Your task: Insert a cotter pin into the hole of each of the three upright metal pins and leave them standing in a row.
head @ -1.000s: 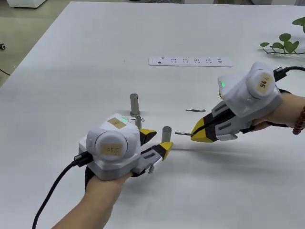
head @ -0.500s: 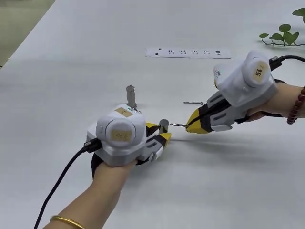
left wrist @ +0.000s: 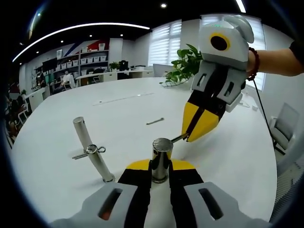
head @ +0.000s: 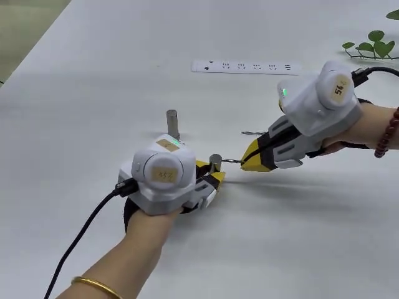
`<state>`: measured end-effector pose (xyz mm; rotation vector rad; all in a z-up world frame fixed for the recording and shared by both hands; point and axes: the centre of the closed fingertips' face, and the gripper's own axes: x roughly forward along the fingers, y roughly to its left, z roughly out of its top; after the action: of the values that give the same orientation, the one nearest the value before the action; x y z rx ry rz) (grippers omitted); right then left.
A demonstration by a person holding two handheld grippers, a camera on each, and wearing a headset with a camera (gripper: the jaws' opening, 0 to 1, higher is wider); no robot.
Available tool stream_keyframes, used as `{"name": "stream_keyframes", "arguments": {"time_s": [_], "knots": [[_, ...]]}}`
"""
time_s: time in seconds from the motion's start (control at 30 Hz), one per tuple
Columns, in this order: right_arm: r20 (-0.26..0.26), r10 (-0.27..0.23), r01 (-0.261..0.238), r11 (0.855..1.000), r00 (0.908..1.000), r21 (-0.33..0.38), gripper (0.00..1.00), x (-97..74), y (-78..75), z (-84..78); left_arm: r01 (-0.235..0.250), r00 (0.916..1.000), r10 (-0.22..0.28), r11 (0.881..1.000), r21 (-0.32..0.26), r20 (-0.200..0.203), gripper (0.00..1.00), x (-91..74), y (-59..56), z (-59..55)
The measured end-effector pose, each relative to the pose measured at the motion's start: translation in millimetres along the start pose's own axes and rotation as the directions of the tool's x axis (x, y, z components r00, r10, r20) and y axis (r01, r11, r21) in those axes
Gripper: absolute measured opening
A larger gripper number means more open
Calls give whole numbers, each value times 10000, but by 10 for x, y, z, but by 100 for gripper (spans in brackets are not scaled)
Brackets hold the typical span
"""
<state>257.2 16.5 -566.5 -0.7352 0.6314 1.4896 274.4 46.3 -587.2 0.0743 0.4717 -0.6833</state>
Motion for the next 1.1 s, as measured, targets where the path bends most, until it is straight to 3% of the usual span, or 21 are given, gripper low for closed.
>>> {"name": "stream_keyframes", "arguments": {"time_s": [0.4, 1.1], "knots": [[-187, 58, -60, 9999, 9998, -115, 0, 15, 0, 60, 167, 9998, -169, 9989, 444, 41, 10, -1, -5, -3], [-186, 40, -41, 10000, 9998, -89, 0, 100, -24, 142, 248, 9995, -255, 9992, 328, 196, 10, 10, -8, 4]]}}
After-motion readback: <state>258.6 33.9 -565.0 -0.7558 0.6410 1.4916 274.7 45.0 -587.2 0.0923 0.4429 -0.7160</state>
